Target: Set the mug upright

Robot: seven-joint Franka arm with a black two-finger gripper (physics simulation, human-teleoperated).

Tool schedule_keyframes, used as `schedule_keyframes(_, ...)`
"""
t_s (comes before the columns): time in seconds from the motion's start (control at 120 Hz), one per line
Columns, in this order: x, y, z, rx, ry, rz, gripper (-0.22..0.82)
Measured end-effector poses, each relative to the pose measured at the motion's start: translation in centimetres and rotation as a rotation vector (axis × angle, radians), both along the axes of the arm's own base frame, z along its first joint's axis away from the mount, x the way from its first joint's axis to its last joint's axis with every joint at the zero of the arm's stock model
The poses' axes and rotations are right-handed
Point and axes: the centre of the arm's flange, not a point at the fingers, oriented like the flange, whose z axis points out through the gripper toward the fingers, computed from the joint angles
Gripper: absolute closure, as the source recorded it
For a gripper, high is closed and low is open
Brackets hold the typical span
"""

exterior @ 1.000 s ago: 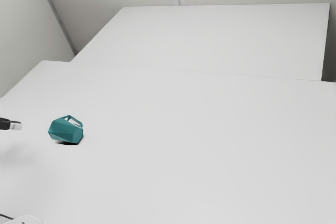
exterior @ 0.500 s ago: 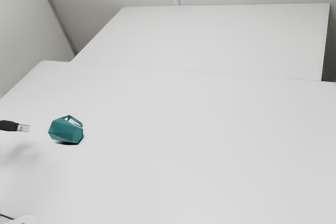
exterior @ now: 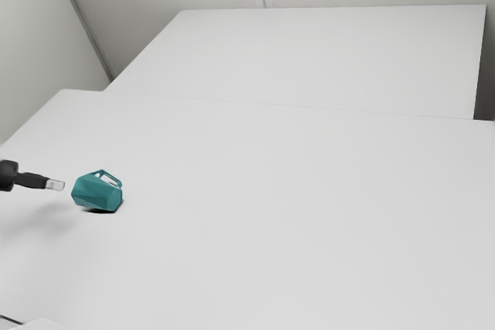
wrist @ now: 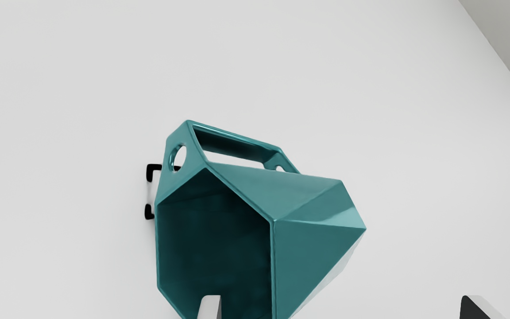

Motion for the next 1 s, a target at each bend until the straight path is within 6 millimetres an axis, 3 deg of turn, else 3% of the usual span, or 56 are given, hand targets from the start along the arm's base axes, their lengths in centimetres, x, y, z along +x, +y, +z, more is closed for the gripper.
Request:
schedule_keyframes(0.342,2.1,-2.1,-0.3,-0.007,0.002,-0.041,0.02)
schedule_keyframes(0.85,3.2,-3.2,-1.8,-0.013,0.018,-0.053,0.02)
schedule_keyframes(1.0,3.4,-3.4,-2.3,-0.019,0.023,-0.054,0.07)
